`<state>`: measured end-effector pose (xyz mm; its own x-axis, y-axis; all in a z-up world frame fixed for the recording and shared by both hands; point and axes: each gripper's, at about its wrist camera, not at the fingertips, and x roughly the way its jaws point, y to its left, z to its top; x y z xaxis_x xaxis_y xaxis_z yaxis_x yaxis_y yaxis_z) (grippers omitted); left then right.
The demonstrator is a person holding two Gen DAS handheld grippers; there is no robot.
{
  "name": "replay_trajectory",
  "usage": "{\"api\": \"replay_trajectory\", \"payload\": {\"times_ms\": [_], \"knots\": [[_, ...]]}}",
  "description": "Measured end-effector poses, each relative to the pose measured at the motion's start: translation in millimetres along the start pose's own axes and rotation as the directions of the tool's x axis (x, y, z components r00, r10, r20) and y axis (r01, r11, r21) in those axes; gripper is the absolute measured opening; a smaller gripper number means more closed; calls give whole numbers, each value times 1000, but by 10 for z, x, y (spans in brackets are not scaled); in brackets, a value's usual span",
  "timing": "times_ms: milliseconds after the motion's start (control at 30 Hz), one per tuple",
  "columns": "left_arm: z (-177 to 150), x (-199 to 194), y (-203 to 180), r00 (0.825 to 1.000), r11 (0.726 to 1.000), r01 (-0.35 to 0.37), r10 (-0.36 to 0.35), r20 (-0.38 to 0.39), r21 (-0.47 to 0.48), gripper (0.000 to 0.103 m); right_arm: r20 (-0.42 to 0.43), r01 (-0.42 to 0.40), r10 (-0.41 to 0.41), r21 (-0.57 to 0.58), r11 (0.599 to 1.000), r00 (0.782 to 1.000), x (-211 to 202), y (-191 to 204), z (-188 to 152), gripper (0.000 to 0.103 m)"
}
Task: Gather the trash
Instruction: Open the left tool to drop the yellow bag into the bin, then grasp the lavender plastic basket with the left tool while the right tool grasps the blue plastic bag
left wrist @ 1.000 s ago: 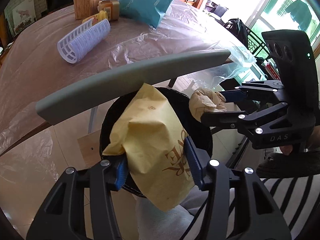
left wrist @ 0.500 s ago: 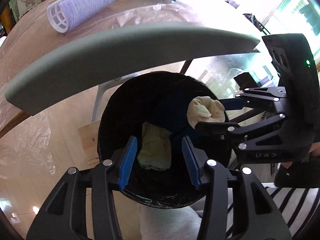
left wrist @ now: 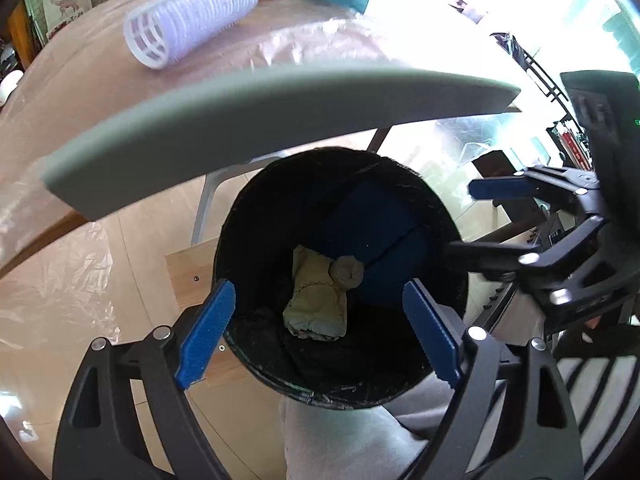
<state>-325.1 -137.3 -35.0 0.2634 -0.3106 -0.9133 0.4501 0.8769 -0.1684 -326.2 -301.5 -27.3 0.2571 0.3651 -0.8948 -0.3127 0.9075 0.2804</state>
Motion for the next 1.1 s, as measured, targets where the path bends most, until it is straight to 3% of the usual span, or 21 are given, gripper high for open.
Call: {"api": "replay_trajectory", "payload": {"times_ms": [67,133,200,267,300,367,400,467,600,800,967,1100], "knots": [[11,-155,-11,1000,1000,13,-13,28,11,87,67,-10,13,-44,999,998,-316,55,-17,87],[44,-375,-18,997,999,32,-34,73,19,87,152,-1,12,-73,997,988,-628,146,16,94],[103,-616,-21,990,999,43,-46,136,29,93,270,10,16,-94,996,963,-953,184,67,99],[208,-879,-14,971,999,10,-19,237,36,100,384,50,-6,-106,993,923,-1230,209,176,99],[256,-967,7,960,999,-9,-1,278,35,100,449,89,-37,-95,991,893,-1370,218,281,99],[407,-1103,68,935,997,-69,59,349,18,101,513,133,-82,-63,989,854,-1472,186,415,99],[474,-1121,94,930,996,-86,75,359,15,101,536,167,-125,-29,986,835,-1484,157,520,99],[626,-1106,170,931,993,-113,98,352,23,101,536,212,-188,17,977,823,-1419,94,731,99],[878,-965,323,938,989,-141,116,328,53,101,449,140,-143,41,989,882,-1103,-135,1242,99],[1053,-693,574,967,993,-87,65,246,77,101,343,84,-112,96,992,933,-634,-369,1668,99],[1121,-484,626,983,991,-60,37,181,121,101,282,29,-67,137,990,957,-344,-439,1817,99],[1180,-418,648,987,991,-31,10,160,134,101,265,-7,-35,158,987,964,-224,-489,1871,99]]}}
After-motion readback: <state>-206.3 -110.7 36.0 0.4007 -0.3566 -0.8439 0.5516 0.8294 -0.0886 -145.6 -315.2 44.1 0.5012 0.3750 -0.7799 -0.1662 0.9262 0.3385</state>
